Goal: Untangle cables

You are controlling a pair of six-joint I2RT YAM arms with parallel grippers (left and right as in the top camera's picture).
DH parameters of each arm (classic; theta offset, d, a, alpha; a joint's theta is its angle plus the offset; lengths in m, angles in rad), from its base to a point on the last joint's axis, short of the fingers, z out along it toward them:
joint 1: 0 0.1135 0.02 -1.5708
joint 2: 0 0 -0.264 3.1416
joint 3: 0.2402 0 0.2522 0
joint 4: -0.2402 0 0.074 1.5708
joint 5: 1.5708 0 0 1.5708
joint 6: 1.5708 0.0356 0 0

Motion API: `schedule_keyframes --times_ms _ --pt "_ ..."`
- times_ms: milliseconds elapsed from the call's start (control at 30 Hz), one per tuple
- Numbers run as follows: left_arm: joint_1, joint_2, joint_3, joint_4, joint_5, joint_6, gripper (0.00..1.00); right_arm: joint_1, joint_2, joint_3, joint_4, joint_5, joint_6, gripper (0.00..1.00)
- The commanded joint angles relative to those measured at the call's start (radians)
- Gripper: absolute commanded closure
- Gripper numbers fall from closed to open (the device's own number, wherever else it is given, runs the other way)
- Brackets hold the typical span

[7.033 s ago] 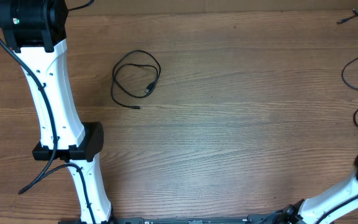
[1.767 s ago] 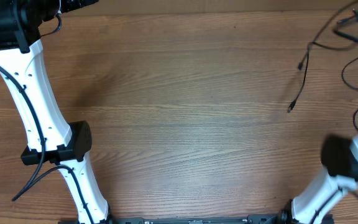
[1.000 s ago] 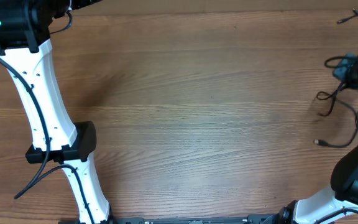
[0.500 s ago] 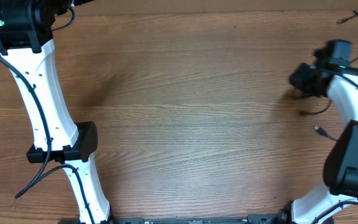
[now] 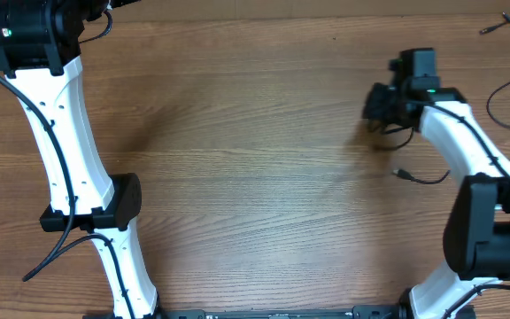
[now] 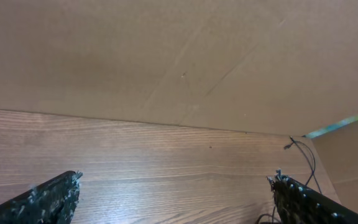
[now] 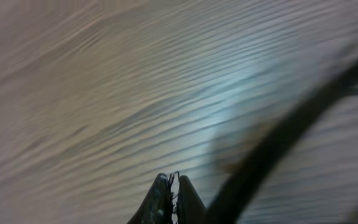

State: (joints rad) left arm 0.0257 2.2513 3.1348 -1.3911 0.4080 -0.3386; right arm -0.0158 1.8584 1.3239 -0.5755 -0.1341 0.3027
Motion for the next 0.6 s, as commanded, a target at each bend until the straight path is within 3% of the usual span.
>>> schedule_keyframes --times_ms 0,167,367,400,433,500,567 --pt "-0.008 -0.031 0.007 -0.003 0.011 -0.005 0.0 -0.129 -0.002 0.031 0.015 0.063 0.012 0.96" --pt "-0.008 -0.031 0.007 -0.003 0.011 -0.005 0.0 -0.244 -0.001 0.031 0.041 0.062 0.009 0.96" --pt "-0.008 -0.031 0.007 -0.003 0.011 -0.006 0.0 -0.261 0.0 0.031 0.063 0.063 0.003 0.93" --pt "-0.008 -0.031 0.007 -0.003 0.011 -0.006 0.0 -0.26 0.0 0.031 0.069 0.064 0.004 0.84" --pt "-0.008 -0.031 0.007 -0.003 0.011 -0.006 0.0 -0.26 0.0 0.031 0.076 0.064 0.005 0.44" --pt "-0.008 -0.031 0.007 -0.003 0.012 -0.006 0.0 -0.261 0.0 0.031 0.088 0.066 0.004 0.0" --pt "-0.008 -0.031 0.007 -0.004 0.012 -0.006 0.01 -0.261 0.0 0.031 0.1 0.066 0.004 0.0"
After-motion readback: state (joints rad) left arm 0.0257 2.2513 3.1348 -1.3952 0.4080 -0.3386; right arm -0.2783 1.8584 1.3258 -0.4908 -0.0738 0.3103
